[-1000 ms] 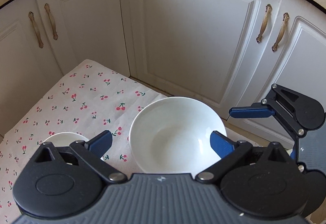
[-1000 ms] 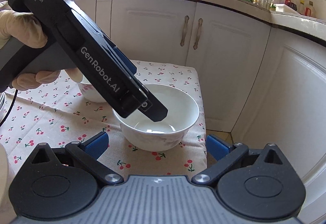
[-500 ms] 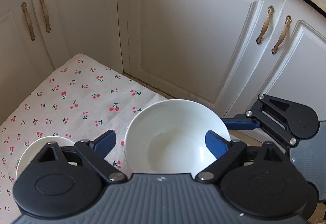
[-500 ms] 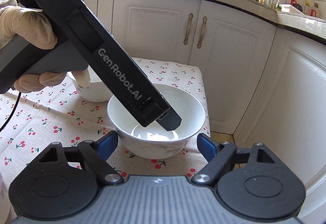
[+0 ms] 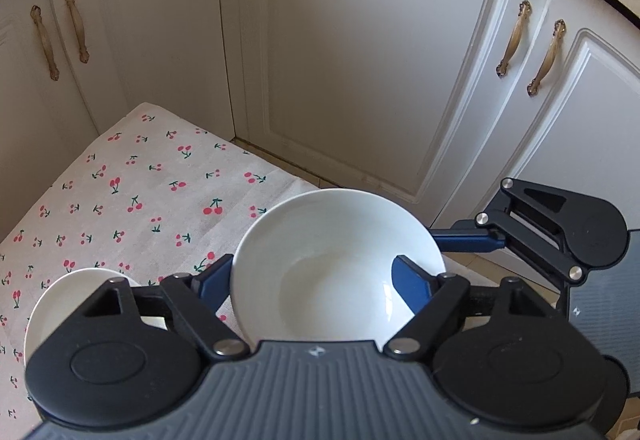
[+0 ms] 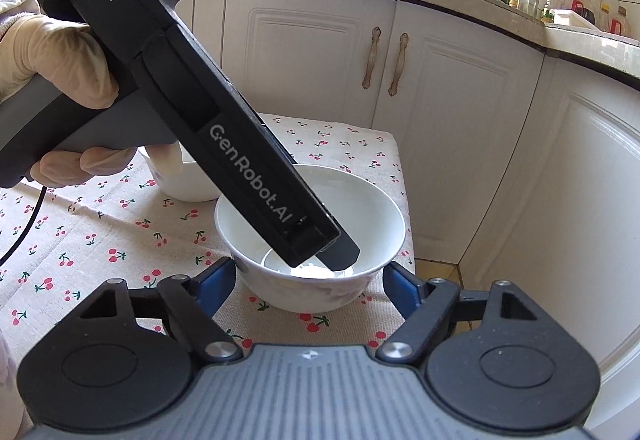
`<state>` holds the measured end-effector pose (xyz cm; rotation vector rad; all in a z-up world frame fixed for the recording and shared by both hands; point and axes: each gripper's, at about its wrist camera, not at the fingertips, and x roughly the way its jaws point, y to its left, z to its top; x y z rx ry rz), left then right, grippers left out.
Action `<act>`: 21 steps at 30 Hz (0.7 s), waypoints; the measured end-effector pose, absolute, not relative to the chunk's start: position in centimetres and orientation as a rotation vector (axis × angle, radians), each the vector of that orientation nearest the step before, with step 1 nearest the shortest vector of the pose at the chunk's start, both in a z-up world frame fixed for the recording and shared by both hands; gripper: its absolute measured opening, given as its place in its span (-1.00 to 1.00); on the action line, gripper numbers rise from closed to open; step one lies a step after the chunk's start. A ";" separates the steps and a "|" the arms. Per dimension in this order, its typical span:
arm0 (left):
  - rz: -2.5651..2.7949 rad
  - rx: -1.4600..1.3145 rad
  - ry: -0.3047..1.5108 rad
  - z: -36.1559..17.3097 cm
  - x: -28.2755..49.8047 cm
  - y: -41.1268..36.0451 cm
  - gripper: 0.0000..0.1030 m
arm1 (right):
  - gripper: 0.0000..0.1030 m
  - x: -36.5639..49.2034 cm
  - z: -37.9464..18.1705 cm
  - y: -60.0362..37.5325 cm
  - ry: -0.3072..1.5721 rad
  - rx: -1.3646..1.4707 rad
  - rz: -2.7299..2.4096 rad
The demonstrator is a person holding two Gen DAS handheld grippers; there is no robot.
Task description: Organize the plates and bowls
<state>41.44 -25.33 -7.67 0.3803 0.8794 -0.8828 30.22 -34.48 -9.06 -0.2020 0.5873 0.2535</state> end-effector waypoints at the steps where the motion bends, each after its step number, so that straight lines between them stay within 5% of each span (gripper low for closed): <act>1: -0.882 0.379 0.881 -7.7 41.4 -25.3 0.61 | 0.63 30.2 -9.0 -34.5 0.588 -0.202 0.254; 21: -0.883 0.388 0.855 -4.6 36.1 -23.6 0.61 | 0.63 25.5 -5.9 -32.7 0.596 -0.230 0.268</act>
